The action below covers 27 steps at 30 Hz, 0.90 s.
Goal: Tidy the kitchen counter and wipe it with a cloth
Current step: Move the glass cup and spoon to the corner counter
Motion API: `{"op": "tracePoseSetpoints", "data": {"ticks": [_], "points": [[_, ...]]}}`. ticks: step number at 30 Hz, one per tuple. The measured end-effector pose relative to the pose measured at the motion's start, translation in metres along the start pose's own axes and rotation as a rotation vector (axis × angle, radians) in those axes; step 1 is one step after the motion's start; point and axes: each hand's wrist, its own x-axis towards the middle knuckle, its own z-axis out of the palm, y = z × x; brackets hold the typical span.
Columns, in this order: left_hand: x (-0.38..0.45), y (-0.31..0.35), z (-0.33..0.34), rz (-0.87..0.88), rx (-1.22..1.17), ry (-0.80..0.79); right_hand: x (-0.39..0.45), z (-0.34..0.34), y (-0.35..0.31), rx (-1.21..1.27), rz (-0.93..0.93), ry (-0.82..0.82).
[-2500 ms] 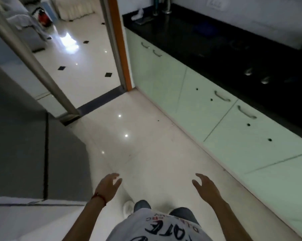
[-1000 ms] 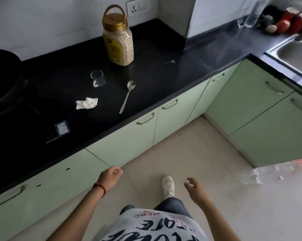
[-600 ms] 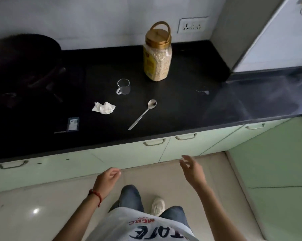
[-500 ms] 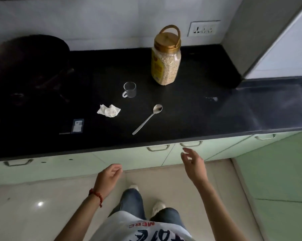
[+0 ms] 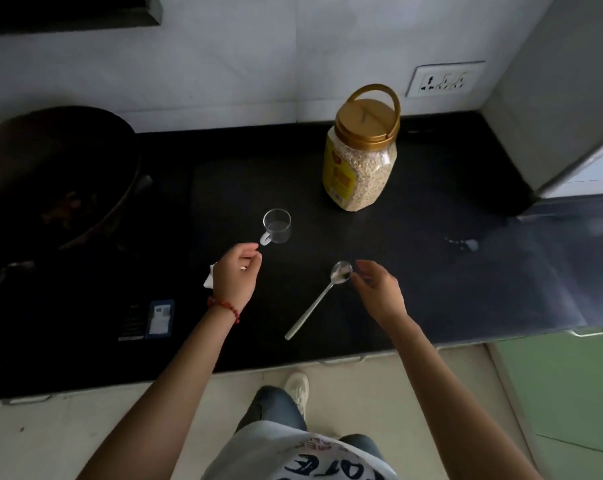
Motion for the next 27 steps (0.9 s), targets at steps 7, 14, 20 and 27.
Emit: {"op": "tracePoseSetpoints", "data": {"ticks": [7, 14, 20, 27], "points": [[0.059, -0.009, 0.024, -0.122, 0.133, -0.082, 0.035, 0.026, -0.007, -0.149, 0.092, -0.016], [0.076, -0.019, 0.036, -0.121, 0.182, -0.145, 0.041, 0.038, -0.008, -0.155, 0.146, -0.022], [0.081, -0.020, 0.037, -0.147, 0.177, -0.155, 0.041, 0.041, -0.008, 0.007, 0.197, 0.019], [0.063, -0.003, 0.024, -0.144, 0.039, -0.135, 0.033, 0.024, -0.013, 0.175, 0.163, 0.033]]}}
